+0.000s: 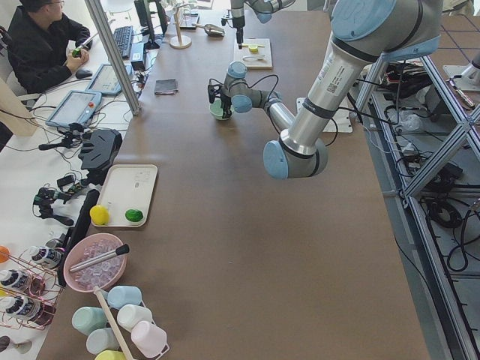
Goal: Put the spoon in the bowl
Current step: 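Drag the bowl toward table center with the left gripper while the right arm advances, then release the bowl with the left gripper while the right gripper lowers onto the white spoon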
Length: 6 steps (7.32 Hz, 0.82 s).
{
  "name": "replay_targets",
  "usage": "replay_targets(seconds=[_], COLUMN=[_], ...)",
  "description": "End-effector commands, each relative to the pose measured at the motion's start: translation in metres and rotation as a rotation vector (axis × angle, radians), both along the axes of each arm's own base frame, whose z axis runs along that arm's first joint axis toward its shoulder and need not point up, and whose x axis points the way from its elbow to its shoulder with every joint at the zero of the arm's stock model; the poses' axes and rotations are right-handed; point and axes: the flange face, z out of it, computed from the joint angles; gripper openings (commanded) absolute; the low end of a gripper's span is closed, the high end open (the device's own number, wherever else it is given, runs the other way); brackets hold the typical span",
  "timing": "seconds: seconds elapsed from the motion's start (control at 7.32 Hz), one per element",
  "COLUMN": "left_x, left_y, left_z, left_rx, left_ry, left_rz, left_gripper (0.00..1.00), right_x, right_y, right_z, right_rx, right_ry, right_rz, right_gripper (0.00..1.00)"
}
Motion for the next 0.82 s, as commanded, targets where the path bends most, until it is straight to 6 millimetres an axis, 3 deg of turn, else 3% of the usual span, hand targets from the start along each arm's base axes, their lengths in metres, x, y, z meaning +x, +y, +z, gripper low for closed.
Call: replay_targets(seconds=[0.0,0.14,0.41,0.68], left_x=[-0.024,-0.044,-0.058,-0.060], left_y=[-0.002,-0.005,-0.009,-0.008], left_z=[-0.024,-0.037,-0.045,-0.047], left_rx=[0.018,0.042,0.070,0.074], left_ry=[0.028,0.013,-0.005,-0.002], left_rz=[-0.018,-0.021,-0.019,-0.018], left_gripper=[0.97,0.97,0.97,0.97], right_x=[-0.011,-0.022,-0.042,-0.032], right_y=[0.008,0.014,0.022,0.034], right_z=[0.004,0.005,0.009,0.031], right_rx=[-0.017,-0.071,-0.054,0.067], right_ry=[0.011,0.024,0.079,0.088], right_rz=[-0.015,0.010,0.018,-0.017], right_gripper=[1.00,1.00,1.00,1.00])
